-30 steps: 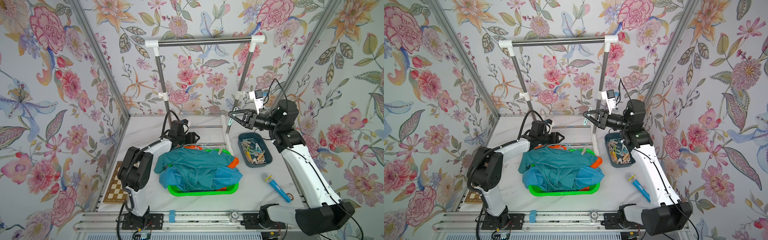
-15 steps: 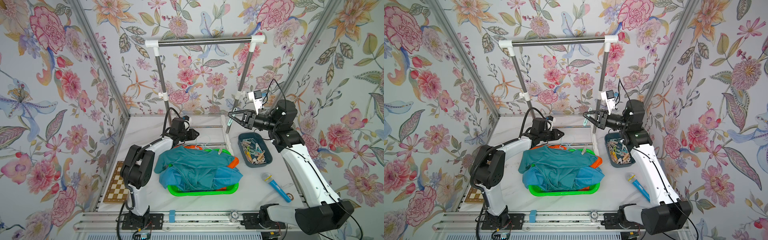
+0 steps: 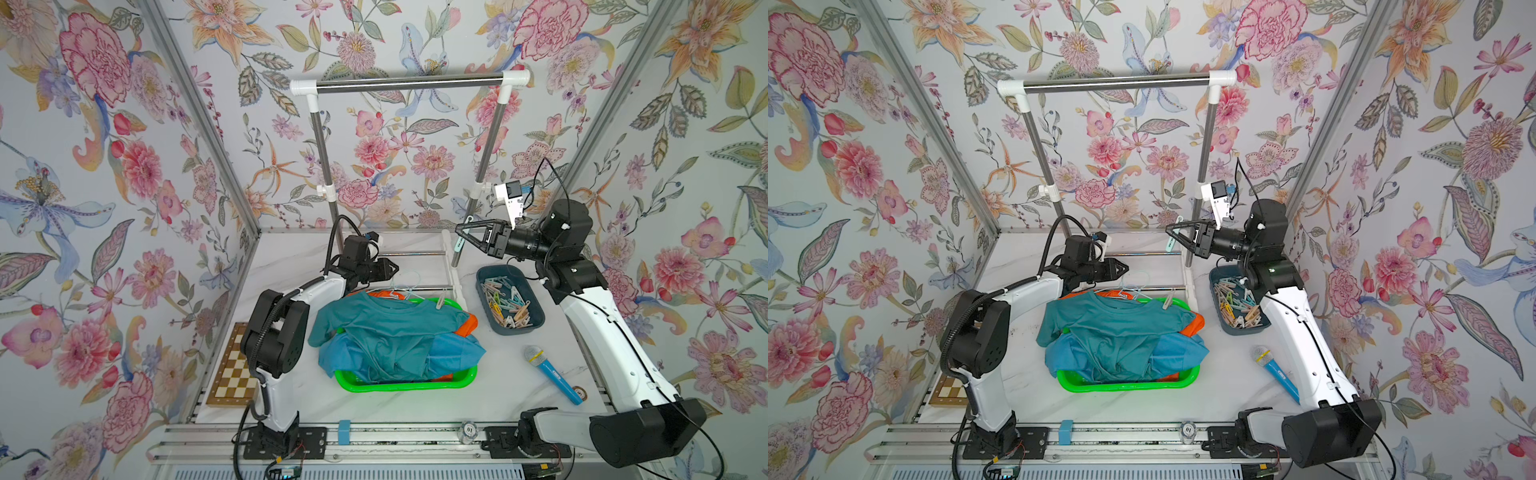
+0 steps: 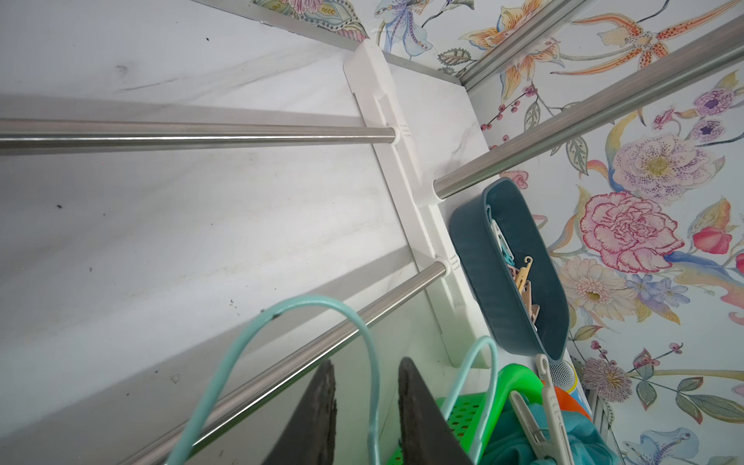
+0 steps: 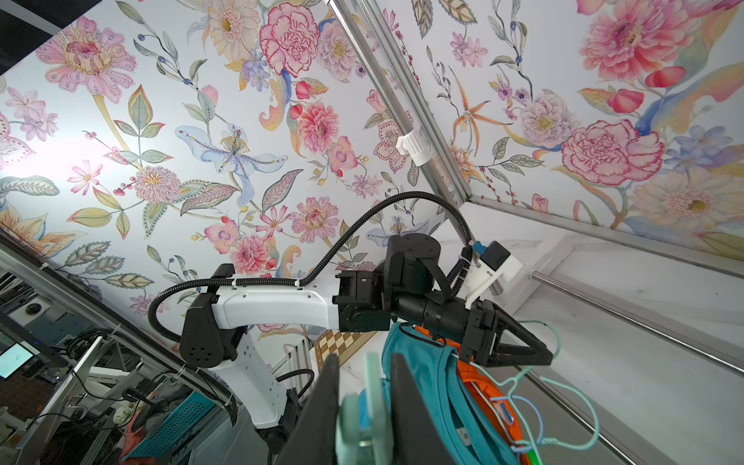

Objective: Use clothespins to secure the t-shirt on both sides of the hanger
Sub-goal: Pick up the hanger from the basket.

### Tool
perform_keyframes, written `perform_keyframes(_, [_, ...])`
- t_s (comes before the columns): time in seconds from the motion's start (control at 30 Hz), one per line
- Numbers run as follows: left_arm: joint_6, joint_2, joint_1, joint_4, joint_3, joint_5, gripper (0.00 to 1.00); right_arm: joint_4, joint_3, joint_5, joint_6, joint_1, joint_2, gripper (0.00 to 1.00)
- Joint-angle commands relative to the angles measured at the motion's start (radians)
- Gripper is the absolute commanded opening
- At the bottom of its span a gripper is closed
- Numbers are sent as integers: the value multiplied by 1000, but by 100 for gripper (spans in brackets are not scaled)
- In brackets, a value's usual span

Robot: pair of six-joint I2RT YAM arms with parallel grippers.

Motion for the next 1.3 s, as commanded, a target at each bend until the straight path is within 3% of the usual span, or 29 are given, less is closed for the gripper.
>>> perform_keyframes(0.0, [-19, 27, 5, 33, -9, 22, 27, 5, -11, 4, -9, 5, 2, 17])
perform_keyframes(0.33, [-5, 86, -9, -11, 62, 24, 30, 2, -9, 5, -13, 0, 8, 16])
perform_keyframes(0.67, [-4, 54, -9, -10, 77, 29, 0, 14, -6, 3, -4, 2, 30, 16])
perform_keyframes(1.27, [-12, -208, -4, -114, 64, -89, 0, 18, -2, 6, 4, 15, 13, 16])
